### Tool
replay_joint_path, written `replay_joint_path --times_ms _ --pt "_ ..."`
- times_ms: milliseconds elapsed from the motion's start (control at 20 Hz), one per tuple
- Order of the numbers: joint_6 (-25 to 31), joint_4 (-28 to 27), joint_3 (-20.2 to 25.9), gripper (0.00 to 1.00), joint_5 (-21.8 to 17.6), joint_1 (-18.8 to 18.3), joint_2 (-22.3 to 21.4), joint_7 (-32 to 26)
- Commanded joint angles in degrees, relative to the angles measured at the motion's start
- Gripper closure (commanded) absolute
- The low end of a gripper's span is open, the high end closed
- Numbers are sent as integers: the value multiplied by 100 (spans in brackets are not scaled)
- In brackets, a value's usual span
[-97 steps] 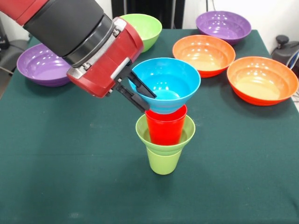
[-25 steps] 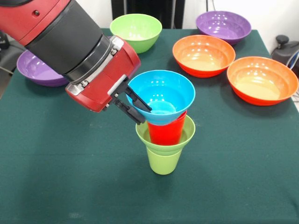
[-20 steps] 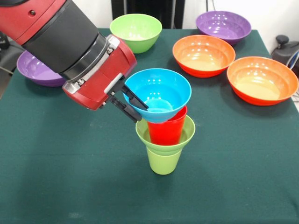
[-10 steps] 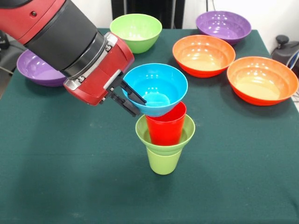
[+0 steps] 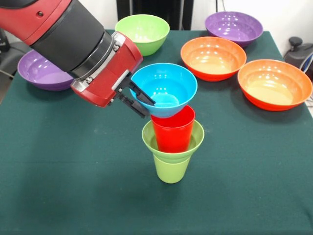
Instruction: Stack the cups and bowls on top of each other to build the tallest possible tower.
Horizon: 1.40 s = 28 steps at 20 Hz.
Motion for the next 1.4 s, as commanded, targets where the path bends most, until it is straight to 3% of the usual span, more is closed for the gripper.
replay_joint_path --times_ms 50,500,1100,1400 --pt "-507 596 -350 100 -13 -21 -63 132" --pt "-413 318 -338 100 27 196 -13 162" --pt "-358 251 -352 100 25 210 -28 133" --pt "-112 -153 -358 100 62 395 47 87"
